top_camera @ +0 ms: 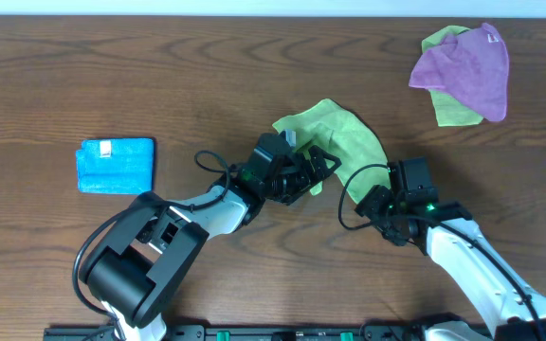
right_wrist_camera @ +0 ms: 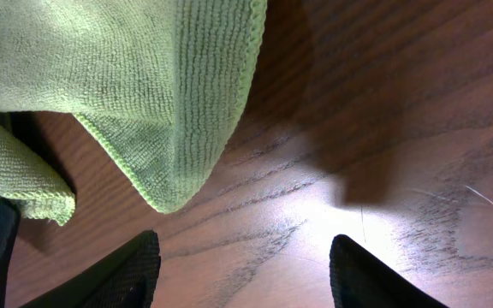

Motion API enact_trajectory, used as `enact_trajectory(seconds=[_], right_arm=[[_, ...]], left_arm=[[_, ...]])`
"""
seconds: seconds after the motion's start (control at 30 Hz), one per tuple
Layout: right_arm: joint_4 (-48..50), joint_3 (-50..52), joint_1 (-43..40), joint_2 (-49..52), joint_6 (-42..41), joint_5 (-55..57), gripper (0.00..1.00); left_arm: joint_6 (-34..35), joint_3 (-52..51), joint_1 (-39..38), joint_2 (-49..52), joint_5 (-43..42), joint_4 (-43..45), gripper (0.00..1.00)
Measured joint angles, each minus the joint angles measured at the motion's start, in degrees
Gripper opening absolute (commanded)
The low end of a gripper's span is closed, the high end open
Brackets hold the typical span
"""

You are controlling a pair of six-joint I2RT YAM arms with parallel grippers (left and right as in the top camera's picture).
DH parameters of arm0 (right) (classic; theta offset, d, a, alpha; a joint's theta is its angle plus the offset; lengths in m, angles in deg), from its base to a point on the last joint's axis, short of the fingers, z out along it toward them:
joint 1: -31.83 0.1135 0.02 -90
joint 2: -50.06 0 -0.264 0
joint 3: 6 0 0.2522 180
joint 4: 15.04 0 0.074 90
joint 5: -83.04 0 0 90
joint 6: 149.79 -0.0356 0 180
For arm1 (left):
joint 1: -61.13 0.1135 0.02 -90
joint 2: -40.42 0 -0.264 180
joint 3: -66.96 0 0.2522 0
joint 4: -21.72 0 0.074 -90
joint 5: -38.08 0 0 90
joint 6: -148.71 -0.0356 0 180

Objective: Fold the cloth
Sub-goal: 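Grasp the green cloth's left corner with the left gripper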

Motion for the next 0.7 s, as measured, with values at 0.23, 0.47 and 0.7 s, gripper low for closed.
enact_trajectory(seconds=[0.23,0.47,0.7], right_arm=[[0.2,0.0,0.0,0.0,0.4,0.0,0.64],[0.2,0.0,0.0,0.0,0.5,0.0,0.64],[0.2,0.0,0.0,0.0,0.6,0.0,0.64]], left_arm=[[0.4,0.5,-0.4,0.0,0.2,-1.1,0.95],[0.0,5.7,-1.7,0.0,1.0,-12.6,0.96],[-1.4,7.2,-1.7,0.0,3.8,-15.5,0.96]])
